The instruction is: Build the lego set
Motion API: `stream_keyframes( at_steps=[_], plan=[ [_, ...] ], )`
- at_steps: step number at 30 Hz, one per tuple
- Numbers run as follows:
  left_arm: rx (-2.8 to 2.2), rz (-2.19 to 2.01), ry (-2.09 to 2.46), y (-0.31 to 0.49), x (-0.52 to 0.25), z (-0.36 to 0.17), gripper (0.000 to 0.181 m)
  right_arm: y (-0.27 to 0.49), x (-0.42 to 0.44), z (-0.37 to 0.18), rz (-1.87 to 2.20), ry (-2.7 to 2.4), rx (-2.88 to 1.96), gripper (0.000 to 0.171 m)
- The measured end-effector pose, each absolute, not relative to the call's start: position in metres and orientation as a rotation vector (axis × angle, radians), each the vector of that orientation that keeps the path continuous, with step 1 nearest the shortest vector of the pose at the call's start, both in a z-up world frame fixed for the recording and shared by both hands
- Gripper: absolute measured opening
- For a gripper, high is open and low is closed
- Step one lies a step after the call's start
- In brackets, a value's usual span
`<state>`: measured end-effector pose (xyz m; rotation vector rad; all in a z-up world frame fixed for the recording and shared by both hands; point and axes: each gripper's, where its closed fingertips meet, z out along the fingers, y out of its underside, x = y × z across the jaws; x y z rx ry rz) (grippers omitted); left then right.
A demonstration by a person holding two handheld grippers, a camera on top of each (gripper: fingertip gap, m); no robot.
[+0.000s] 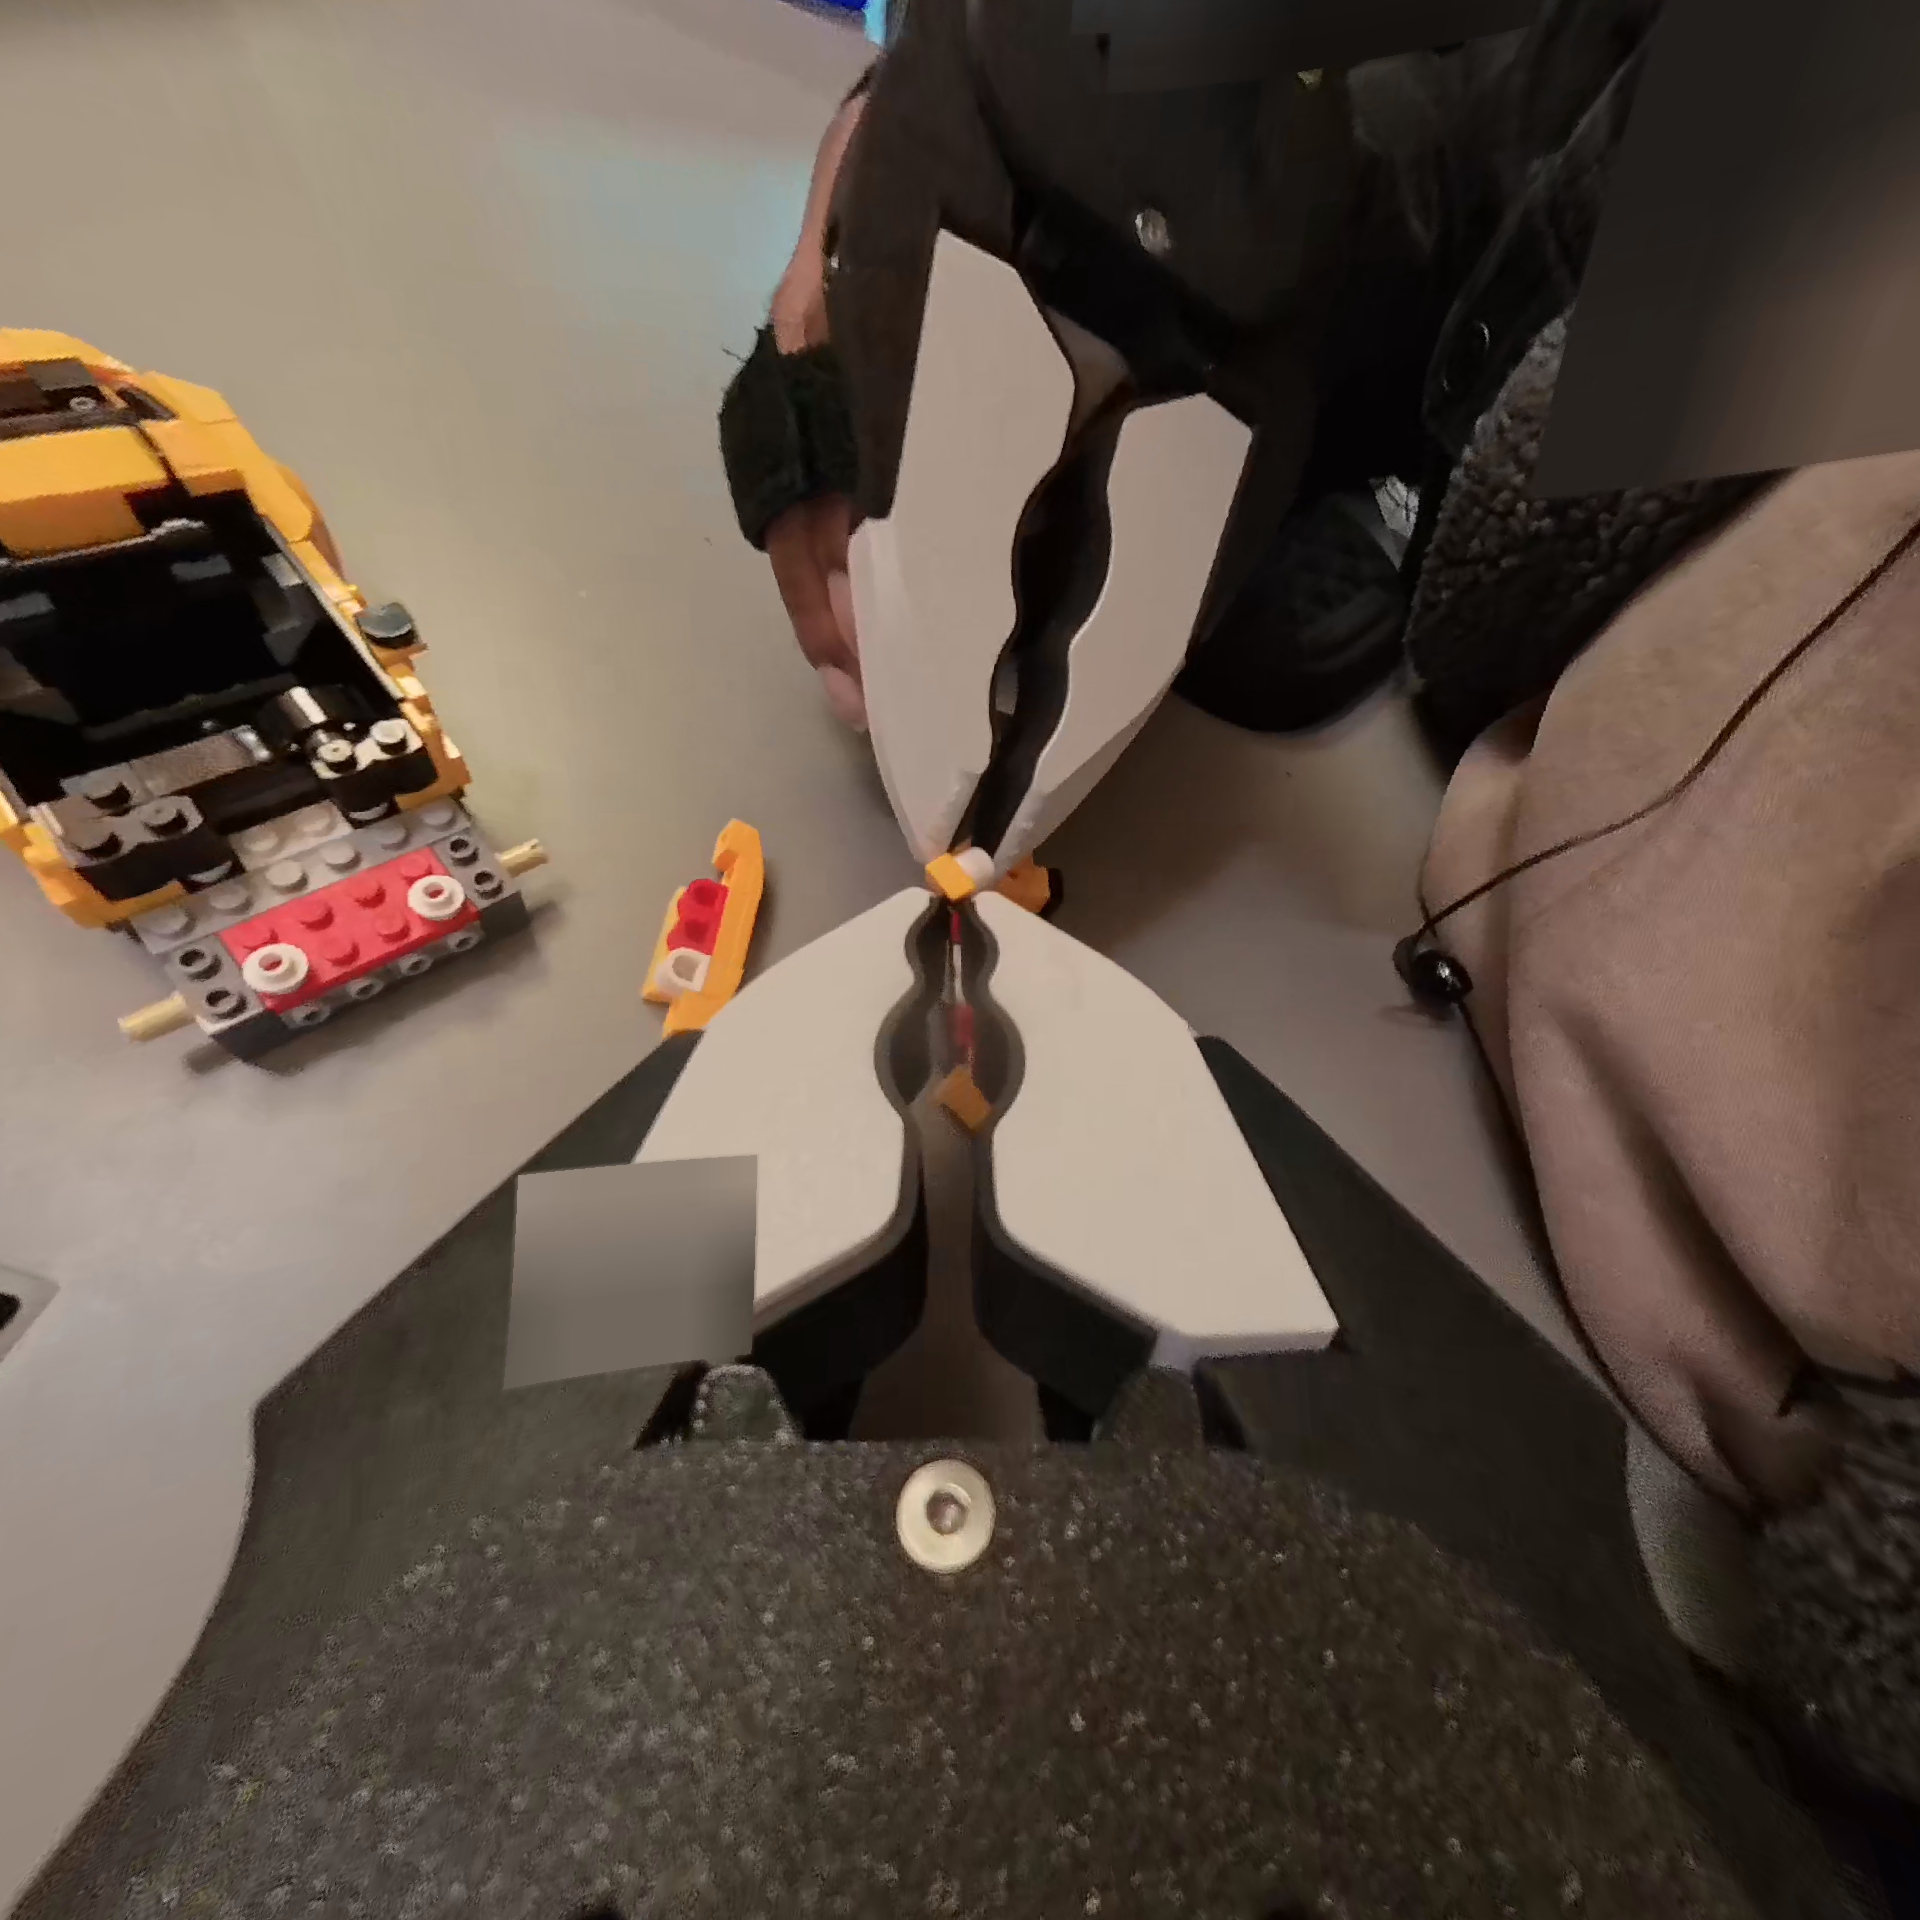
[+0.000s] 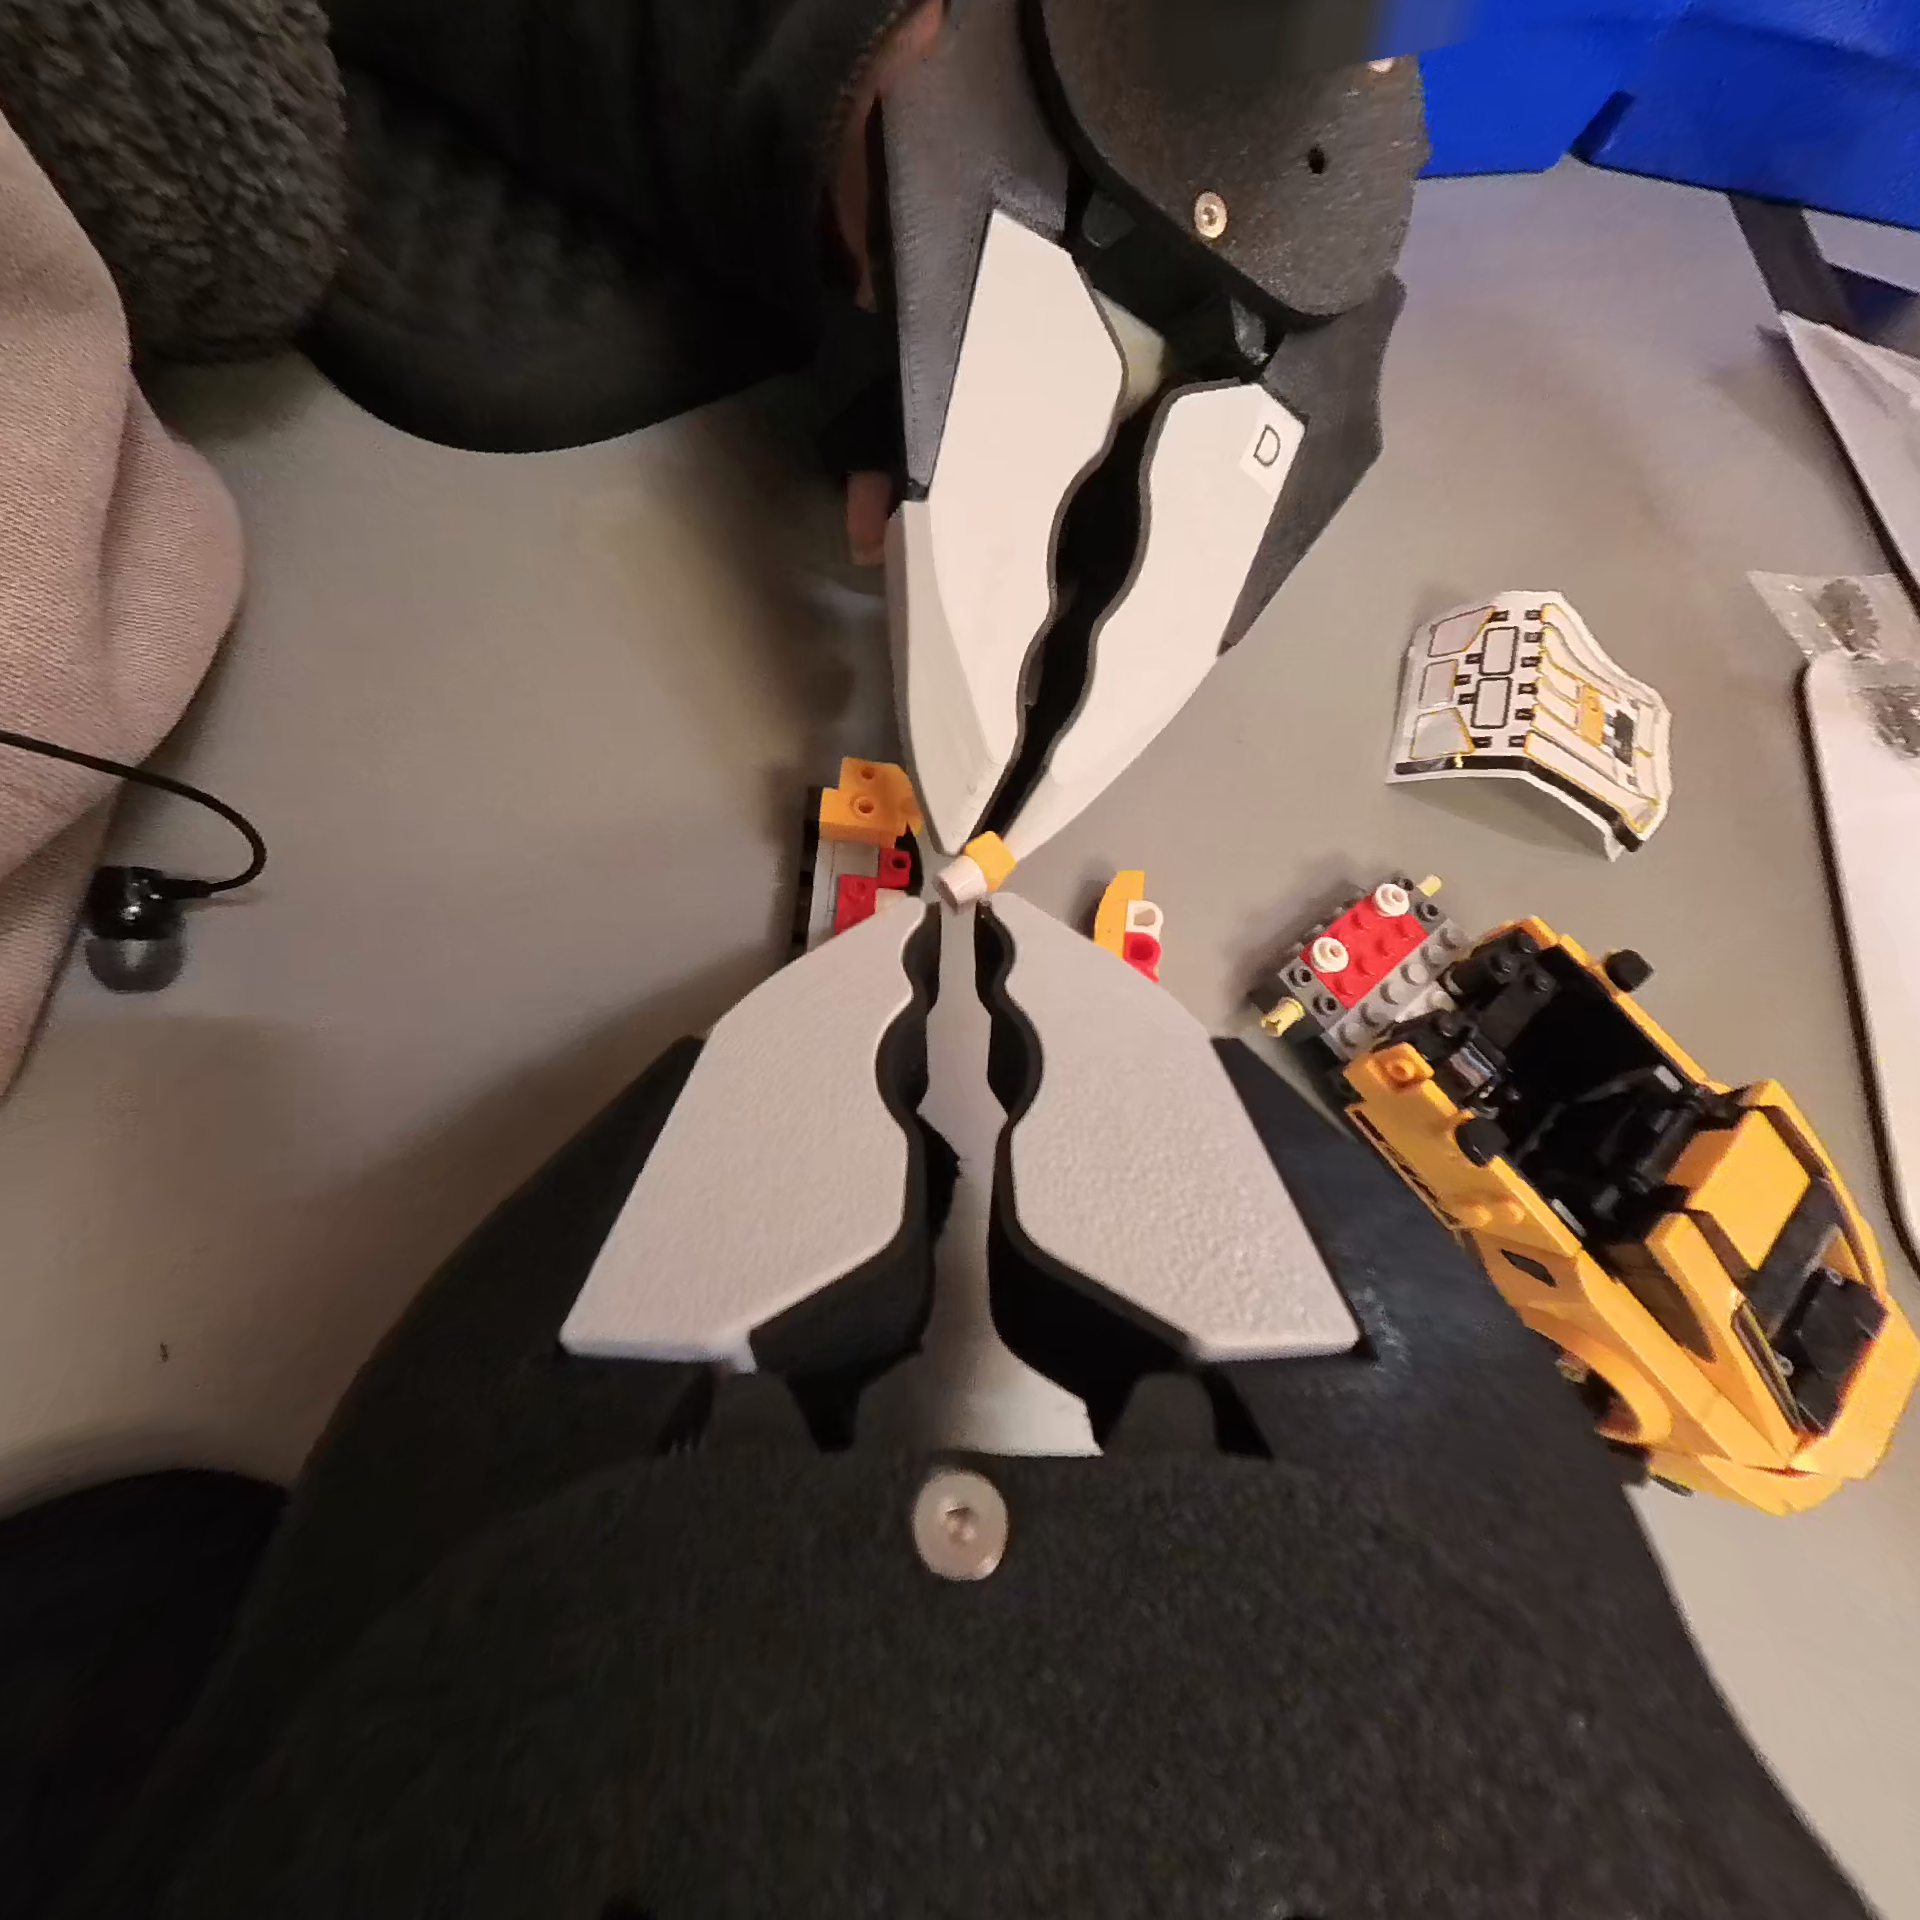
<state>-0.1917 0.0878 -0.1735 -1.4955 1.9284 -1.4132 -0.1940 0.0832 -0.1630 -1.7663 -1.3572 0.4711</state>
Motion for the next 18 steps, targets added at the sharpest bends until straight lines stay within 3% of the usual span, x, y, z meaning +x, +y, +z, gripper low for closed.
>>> stream_keyframes(
  at_steps=[18],
  plan=[
    [-1.211, -1.299, 2.472, 0.08, -0.19, -0.192, 0.0, 0.082, -0.177, -0.179, 0.617, -1.357, -1.892, 0.008]
  ],
)
